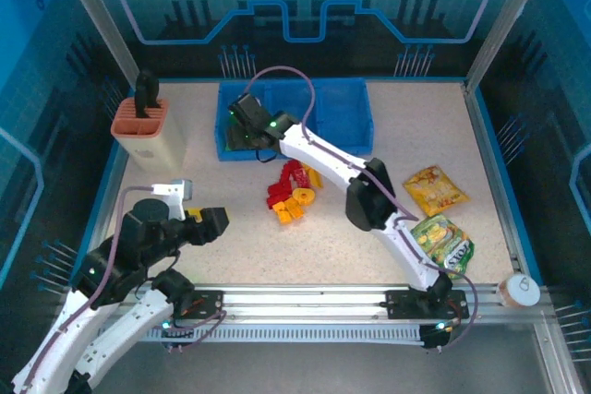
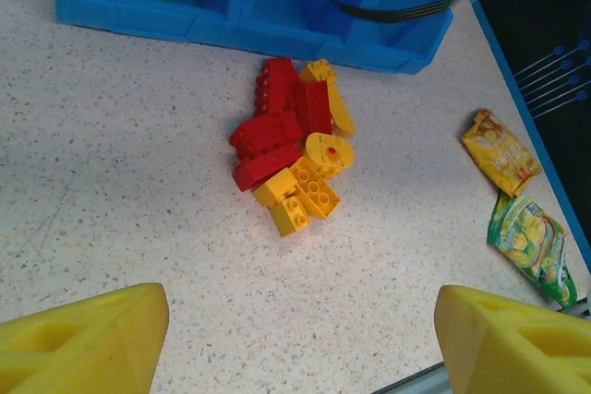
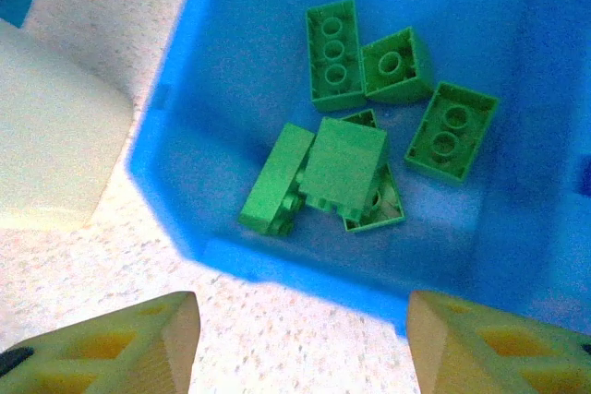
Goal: Sort the legos into containers by color
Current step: Place the lego in the container, then pick up the lego from the center of the table.
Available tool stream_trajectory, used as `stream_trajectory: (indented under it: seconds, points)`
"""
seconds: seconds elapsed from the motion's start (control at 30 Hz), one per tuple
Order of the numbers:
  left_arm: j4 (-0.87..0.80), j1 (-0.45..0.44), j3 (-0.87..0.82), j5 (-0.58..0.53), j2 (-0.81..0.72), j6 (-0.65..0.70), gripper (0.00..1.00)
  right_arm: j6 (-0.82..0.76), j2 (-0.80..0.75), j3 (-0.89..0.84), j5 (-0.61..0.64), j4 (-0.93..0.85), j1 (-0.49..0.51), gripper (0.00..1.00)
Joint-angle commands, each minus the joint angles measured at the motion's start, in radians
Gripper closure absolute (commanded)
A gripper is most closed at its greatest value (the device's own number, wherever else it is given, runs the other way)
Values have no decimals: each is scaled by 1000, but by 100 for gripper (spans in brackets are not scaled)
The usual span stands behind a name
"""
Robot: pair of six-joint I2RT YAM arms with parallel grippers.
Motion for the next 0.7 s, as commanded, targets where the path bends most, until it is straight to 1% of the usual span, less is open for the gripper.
stream_trajectory:
  seconds: [0.0,0.13,0.2,0.27,0.37,0.5,0.57,0.67]
  points:
    - [11,-7,5,23,52,22,24,-23,-257,-166,45,107,17,37]
    - [12,-12,17,47,145,29,24,-26,-502,-464,92,215,9,35]
    - [34,-33,15,62,201,23,24,-16,-638,-620,113,262,-1,33]
    - [66,-77,10,53,258,3,24,0,-755,-767,132,299,-14,31]
    - [137,-169,-2,15,345,-46,24,32,-916,-966,170,329,-34,29]
    - [223,-283,-3,-34,520,-113,24,92,-1105,-1211,199,351,-63,27]
    - [265,-316,5,-36,621,-137,24,123,-1181,-1308,203,354,-78,27]
    - [312,-327,16,-35,756,-182,25,163,-1275,-1424,206,344,-92,27]
